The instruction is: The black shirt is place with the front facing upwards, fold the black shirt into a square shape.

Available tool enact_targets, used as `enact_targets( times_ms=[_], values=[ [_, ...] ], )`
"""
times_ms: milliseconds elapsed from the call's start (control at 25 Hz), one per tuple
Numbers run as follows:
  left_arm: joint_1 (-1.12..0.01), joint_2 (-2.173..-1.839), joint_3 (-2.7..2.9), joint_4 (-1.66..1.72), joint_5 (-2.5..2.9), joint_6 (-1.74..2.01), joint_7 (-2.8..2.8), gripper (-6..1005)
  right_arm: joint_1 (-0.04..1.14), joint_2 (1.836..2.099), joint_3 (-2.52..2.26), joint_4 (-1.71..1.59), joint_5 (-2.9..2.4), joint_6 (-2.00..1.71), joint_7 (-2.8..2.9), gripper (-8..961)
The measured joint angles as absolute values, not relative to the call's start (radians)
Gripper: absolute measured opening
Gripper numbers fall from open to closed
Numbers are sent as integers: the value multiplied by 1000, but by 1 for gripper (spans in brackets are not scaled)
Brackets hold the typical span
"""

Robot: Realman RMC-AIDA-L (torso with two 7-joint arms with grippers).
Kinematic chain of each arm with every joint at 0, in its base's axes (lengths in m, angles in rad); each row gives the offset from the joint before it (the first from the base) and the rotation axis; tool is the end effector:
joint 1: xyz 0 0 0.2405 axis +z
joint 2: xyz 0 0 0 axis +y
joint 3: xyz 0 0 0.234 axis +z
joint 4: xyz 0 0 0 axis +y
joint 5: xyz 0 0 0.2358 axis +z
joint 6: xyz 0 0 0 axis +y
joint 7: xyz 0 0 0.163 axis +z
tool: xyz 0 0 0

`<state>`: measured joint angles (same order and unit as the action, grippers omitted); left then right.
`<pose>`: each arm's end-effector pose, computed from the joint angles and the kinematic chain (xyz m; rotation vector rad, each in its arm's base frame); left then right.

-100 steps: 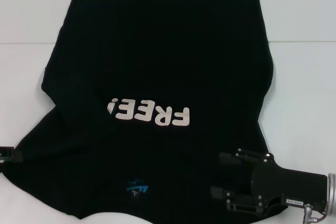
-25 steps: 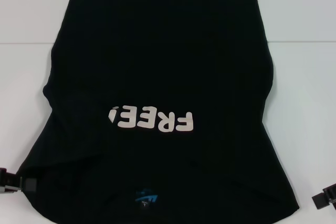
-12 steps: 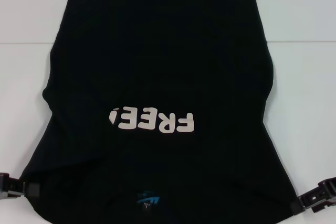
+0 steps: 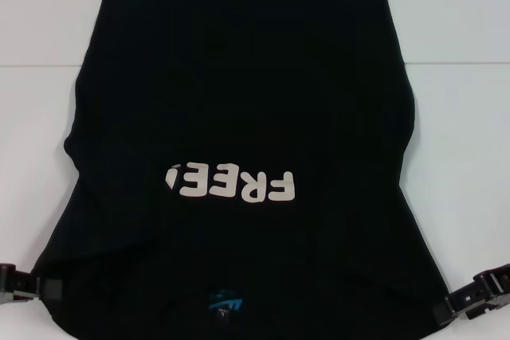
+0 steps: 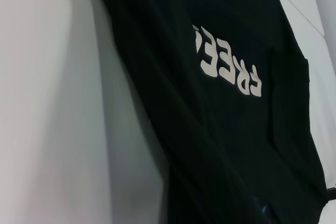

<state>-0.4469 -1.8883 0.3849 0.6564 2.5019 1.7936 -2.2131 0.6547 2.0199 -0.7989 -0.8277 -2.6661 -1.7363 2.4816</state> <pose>-0.3568 0.2772 0.0783 -2.2521 -2.0117 -0.3628 0.2828 0.3334 0.0202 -2.4289 1.8502 -0.3450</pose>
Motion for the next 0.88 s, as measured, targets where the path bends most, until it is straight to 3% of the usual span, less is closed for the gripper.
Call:
enact_targets(
  times_ms=[880],
  values=[
    [-446, -1888, 385, 655, 2502, 1789, -2210, 15, 676, 2028, -815, -805, -2666, -1721, 2482, 761]
  ],
)
